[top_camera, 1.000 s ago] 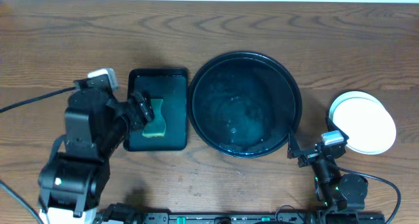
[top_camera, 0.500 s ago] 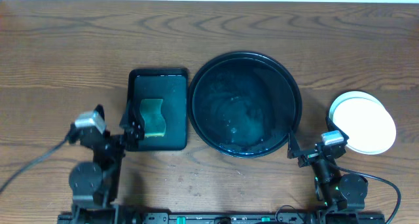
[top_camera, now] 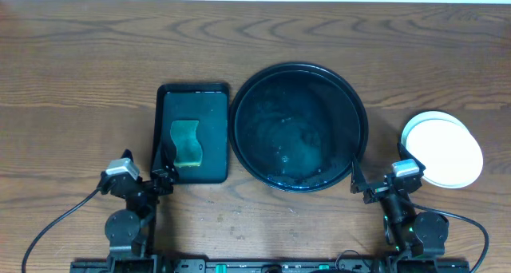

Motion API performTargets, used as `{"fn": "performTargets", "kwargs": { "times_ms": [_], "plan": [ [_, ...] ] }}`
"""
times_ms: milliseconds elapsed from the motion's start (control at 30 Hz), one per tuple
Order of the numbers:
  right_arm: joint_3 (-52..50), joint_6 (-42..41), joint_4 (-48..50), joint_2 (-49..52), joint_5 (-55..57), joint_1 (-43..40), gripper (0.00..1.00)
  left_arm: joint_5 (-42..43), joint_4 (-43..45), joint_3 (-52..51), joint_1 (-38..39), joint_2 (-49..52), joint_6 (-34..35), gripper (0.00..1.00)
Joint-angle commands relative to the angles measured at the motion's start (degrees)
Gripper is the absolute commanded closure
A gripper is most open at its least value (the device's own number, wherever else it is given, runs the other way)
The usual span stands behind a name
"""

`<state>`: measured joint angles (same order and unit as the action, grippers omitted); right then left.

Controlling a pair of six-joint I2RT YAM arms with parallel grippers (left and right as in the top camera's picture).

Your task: Clean dirty plates on tray and stack at the side

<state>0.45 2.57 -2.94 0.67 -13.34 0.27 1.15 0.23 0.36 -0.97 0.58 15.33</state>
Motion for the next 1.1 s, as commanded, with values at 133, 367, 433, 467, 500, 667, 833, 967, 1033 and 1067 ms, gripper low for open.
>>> {"fn": "performTargets", "kwargs": {
  "times_ms": [133,367,433,467,500,667,833,967,1033,1067],
  "plan": [
    [-0.13,0.26,-0.11,-0.39,0.24,-0.57,0.01,-0.74,-4.28,-0.13,0.09,-0.5,-0.28,0.18],
    [-0.13,0.28,-0.11,-0.37,0.22,-0.57,0.01,-0.74,-4.31,-0.13,0.09,-0.46,-0.28,0.18],
    [-0.13,0.28,-0.11,-0.39,0.22,-0.57,0.01,-0.74,-4.31,-0.13,0.09,-0.39,-0.28,0.18],
    [-0.13,0.28,-0.11,-0.39,0.22,-0.57,0.01,-0.74,-4.31,-0.13,0.09,-0.35,-0.28,0.18],
    [-0.13,0.28,-0.11,-0.39,0.22,-0.57,0.01,-0.74,-4.31,-0.13,0.09,-0.33,-0.28,0.18],
    [-0.13,0.28,-0.11,-0.37,0.24,-0.57,0.01,-0.74,-4.31,-0.13,0.09,-0.31,-0.28,0.18],
    [-0.13,0.28,-0.11,-0.39,0.22,-0.57,0.01,-0.74,-4.31,-0.13,0.09,-0.31,-0.28,0.18],
    [-0.13,0.28,-0.11,-0.39,0.22,-0.57,0.01,-0.74,-4.31,-0.13,0.09,-0.31,-0.28,0.18],
    [-0.13,0.28,-0.11,-0.39,0.22,-0.57,0.01,-0.74,-4.31,-0.13,0.09,-0.31,-0.28,0.18],
    [-0.13,0.28,-0.09,-0.39,0.22,-0.57,0.01,-0.74,-4.31,-0.13,0.09,-0.31,-0.28,0.18]
  ]
}}
